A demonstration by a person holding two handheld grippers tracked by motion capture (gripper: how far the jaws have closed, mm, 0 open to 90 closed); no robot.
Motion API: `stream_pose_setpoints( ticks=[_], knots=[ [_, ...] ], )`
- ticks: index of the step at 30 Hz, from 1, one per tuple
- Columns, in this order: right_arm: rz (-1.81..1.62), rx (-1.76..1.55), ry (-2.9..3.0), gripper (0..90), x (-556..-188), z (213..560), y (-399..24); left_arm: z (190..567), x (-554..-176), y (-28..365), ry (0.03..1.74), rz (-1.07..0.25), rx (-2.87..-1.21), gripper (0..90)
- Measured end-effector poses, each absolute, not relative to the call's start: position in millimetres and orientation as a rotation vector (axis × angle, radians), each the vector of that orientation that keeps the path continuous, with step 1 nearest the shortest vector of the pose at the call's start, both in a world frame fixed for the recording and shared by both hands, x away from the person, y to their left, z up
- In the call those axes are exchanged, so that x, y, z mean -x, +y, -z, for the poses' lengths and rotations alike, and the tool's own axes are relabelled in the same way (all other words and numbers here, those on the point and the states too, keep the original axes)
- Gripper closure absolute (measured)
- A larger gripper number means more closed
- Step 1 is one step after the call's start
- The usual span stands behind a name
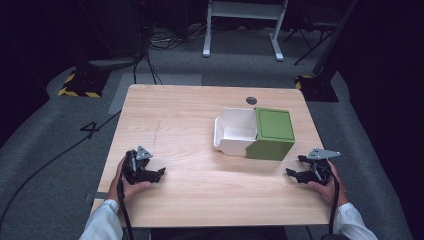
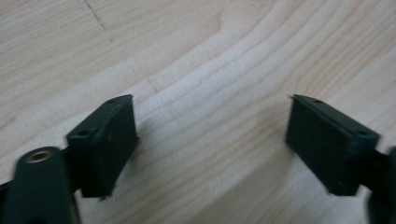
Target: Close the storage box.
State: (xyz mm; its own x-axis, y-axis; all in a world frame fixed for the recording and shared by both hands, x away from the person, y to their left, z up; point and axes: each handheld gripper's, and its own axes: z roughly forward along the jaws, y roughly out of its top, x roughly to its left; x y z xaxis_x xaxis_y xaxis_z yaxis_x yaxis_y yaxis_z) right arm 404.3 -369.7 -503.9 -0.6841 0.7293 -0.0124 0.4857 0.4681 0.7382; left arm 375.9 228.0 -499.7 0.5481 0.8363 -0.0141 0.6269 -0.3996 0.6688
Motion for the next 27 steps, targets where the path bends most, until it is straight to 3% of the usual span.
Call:
stream_pose_setpoints(
  ticks=[3, 27],
  knots=[
    [-1.048, -1.029, 2.394, 16.4, -404.3, 503.9, -369.7, 495.5, -379.3, 219.8, 1.144, -0.449, -2.177, 16.2],
    [-1.048, -1.029, 2.394, 16.4, -404.3, 503.9, -369.8, 455.7, -441.0, 110.5, 0.934, -0.496, -2.12, 25.0]
  ],
)
